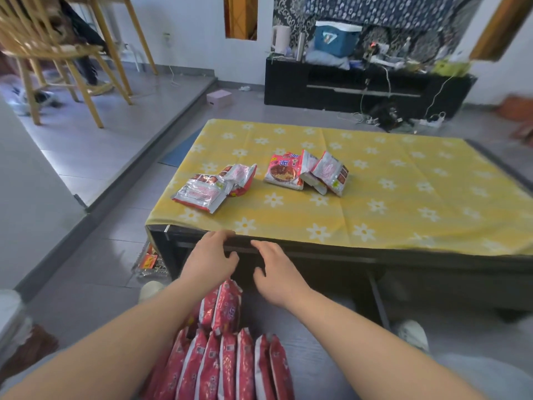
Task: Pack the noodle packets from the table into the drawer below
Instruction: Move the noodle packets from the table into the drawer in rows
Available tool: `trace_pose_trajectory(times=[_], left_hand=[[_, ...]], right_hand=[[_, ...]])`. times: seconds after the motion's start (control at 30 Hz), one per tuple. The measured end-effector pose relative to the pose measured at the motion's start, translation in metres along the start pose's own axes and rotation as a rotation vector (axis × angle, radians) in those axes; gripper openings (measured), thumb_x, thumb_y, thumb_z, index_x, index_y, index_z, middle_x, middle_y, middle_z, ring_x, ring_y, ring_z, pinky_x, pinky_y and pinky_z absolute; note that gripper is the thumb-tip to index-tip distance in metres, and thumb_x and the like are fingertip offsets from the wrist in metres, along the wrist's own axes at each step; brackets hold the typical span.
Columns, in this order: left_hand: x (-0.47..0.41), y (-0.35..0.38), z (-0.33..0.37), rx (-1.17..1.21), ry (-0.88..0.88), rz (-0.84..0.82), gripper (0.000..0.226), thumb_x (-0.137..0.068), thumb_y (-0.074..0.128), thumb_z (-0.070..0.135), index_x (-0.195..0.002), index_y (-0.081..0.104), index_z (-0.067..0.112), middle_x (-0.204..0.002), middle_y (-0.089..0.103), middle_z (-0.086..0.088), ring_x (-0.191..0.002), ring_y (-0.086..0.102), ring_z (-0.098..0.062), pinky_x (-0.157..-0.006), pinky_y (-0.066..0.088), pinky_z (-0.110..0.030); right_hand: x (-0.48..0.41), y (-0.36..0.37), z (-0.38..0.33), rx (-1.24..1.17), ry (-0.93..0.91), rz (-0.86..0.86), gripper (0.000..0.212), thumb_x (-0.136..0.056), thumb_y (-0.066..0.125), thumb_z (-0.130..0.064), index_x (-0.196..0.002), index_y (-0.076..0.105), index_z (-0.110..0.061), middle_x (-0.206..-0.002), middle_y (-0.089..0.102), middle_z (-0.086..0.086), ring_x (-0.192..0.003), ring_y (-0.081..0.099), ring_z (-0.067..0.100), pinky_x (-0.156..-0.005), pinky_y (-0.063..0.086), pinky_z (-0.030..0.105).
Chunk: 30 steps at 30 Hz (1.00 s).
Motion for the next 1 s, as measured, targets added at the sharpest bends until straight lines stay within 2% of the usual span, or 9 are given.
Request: trace_pose_trajectory(times=[0.2,0.33,0.5,0.57,0.63,0.7,0.73,0.83,1.0], left_hand=[[-0.035,-0.015,0.016,-0.045,0.024,0.047,0.053,-0.093,0.063,0.029,-0.145,0.051,0.026,-0.147,0.049,-0.001,-0.098,0.062,-0.02,-0.087,0.052,-0.037],[-0.068,-0.024,0.015,-0.098,0.008,0.091,0.061,-0.09,0.062,0.025,-0.15,0.048,0.024,-0.151,0.045,-0.006,-0.133,0.047,-0.029,-0.103,0.049,-0.045],[-0.106,-0.031,-0.004,-0.158,-0.117,0.158,0.077,-0.081,0.065,0.024,-0.154,0.042,0.024,-0.156,0.04,-0.011,-0.145,0.033,-0.036,-0.12,0.031,-0.051],[-0.116,-0.032,-0.008,-0.114,-0.141,0.173,0.076,-0.084,0.065,0.026,-0.156,0.039,0.024,-0.158,0.037,-0.013,-0.148,0.028,-0.036,-0.123,0.026,-0.051],[-0.132,-0.028,-0.017,-0.077,-0.17,0.174,0.077,-0.085,0.064,0.028,-0.157,0.036,0.024,-0.161,0.032,-0.014,-0.151,0.023,-0.034,-0.125,0.021,-0.05],[-0.145,-0.024,-0.022,-0.117,-0.162,0.167,0.08,-0.085,0.064,0.03,-0.159,0.033,0.024,-0.165,0.025,-0.015,-0.156,0.015,-0.035,-0.127,0.015,-0.052],[-0.147,-0.023,-0.019,-0.156,-0.142,0.161,0.082,-0.086,0.064,0.031,-0.16,0.03,0.025,-0.168,0.021,-0.016,-0.158,0.009,-0.036,-0.127,0.011,-0.053],[-0.163,-0.017,-0.029,-0.277,-0.142,0.109,0.089,-0.086,0.066,0.036,-0.161,0.018,0.029,-0.172,0.006,-0.017,-0.159,-0.002,-0.039,-0.127,0.003,-0.058],[-0.171,-0.008,-0.042,-0.342,-0.145,0.025,0.091,-0.088,0.062,0.029,-0.163,0.01,0.028,-0.171,0.01,-0.017,-0.158,0.006,-0.042,-0.126,0.018,-0.056]], right_hand=[[-0.031,-0.036,0.001,0.093,-0.076,0.09,0.06,-0.099,0.05,-0.015,-0.158,0.039,-0.02,-0.161,0.039,0.003,-0.149,0.033,0.023,-0.123,0.024,0.031],[-0.074,-0.048,0.003,0.162,-0.07,0.125,0.059,-0.1,0.048,-0.017,-0.158,0.038,-0.015,-0.164,0.04,0.007,-0.155,0.025,0.029,-0.129,0.018,0.038],[-0.13,-0.048,0.008,0.046,0.007,0.111,0.062,-0.101,0.048,-0.018,-0.161,0.033,-0.013,-0.168,0.034,0.008,-0.157,0.026,0.024,-0.128,0.023,0.039],[-0.145,-0.053,0.012,-0.024,0.061,0.14,0.061,-0.1,0.049,-0.021,-0.16,0.036,-0.016,-0.16,0.046,0.01,-0.146,0.044,0.027,-0.116,0.038,0.039],[-0.168,-0.054,0.022,-0.127,0.152,0.171,0.058,-0.101,0.051,-0.027,-0.157,0.039,-0.02,-0.145,0.06,0.011,-0.114,0.064,0.025,-0.089,0.045,0.033],[-0.191,-0.057,0.03,-0.224,0.232,0.199,0.058,-0.103,0.052,-0.036,-0.157,0.039,-0.021,-0.143,0.062,0.008,-0.083,0.061,0.011,-0.077,0.041,0.029],[-0.198,-0.062,0.033,-0.246,0.254,0.222,0.059,-0.103,0.053,-0.04,-0.157,0.039,-0.02,-0.145,0.061,0.008,-0.081,0.059,0.01,-0.077,0.039,0.029],[-0.231,-0.066,0.033,-0.258,0.297,0.26,0.065,-0.101,0.057,-0.048,-0.155,0.04,-0.016,-0.148,0.058,0.008,-0.109,0.062,0.024,-0.083,0.038,0.03],[-0.265,-0.054,0.022,-0.281,0.363,0.272,0.079,-0.095,0.067,-0.053,-0.155,0.033,-0.014,-0.148,0.057,0.011,-0.133,0.057,0.036,-0.096,0.045,0.037]])
Point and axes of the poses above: each hand's wrist, its own x-axis away from the middle knuckle, its own y-axis out of the palm, z = x × y, the point moved 10 cm from there along -x, towards the middle knuckle
